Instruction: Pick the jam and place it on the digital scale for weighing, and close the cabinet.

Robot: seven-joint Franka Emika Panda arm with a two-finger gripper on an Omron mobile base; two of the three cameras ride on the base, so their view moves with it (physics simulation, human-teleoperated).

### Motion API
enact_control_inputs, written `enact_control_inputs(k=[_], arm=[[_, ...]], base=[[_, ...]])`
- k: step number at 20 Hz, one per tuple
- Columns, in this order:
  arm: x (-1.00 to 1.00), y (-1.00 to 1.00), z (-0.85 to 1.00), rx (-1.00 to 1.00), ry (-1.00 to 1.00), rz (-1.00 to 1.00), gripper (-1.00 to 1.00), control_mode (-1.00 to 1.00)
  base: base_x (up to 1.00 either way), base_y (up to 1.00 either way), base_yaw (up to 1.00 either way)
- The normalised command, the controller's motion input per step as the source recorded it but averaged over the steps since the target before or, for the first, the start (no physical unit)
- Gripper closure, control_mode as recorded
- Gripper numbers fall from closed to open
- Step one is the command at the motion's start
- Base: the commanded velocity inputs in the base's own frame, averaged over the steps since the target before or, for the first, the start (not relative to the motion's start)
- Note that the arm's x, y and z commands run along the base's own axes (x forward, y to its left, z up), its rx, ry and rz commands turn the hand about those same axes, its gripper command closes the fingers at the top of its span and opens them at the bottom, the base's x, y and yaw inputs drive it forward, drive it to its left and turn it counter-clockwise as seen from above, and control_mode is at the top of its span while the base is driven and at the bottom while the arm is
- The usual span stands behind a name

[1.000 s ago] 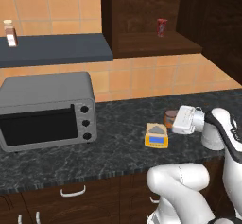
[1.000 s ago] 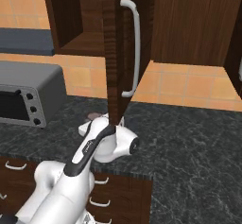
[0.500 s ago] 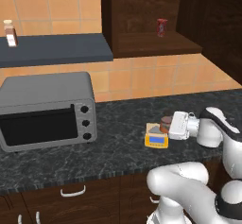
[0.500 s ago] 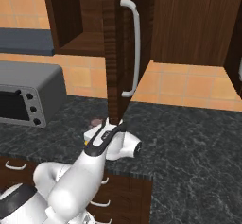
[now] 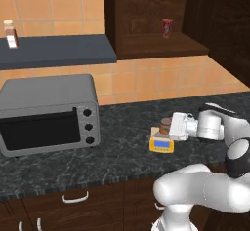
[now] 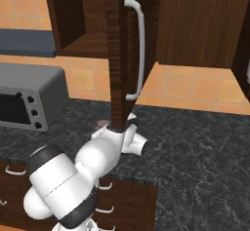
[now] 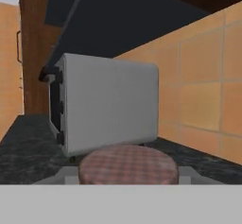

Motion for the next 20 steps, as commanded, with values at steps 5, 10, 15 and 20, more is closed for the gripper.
enact_control_inputs(k=[5, 10, 15, 20], arm=[[0.21, -0.13, -0.49, 0.01, 0.01, 0.06, 1.00, -1.00], [0.28, 0.00, -0.44, 0.00, 0.00, 0.05, 1.00, -1.00], [0.39, 0.00, -0.20, 0.00, -0.01, 0.01, 1.00, -1.00], [0.04, 0.03, -0.49, 0.00, 0.04, 0.04, 1.00, -1.00]], base=[[0.00, 0.00, 0.00], [0.00, 0.00, 0.00], [0.00, 0.00, 0.00], [0.00, 0.00, 0.00]])
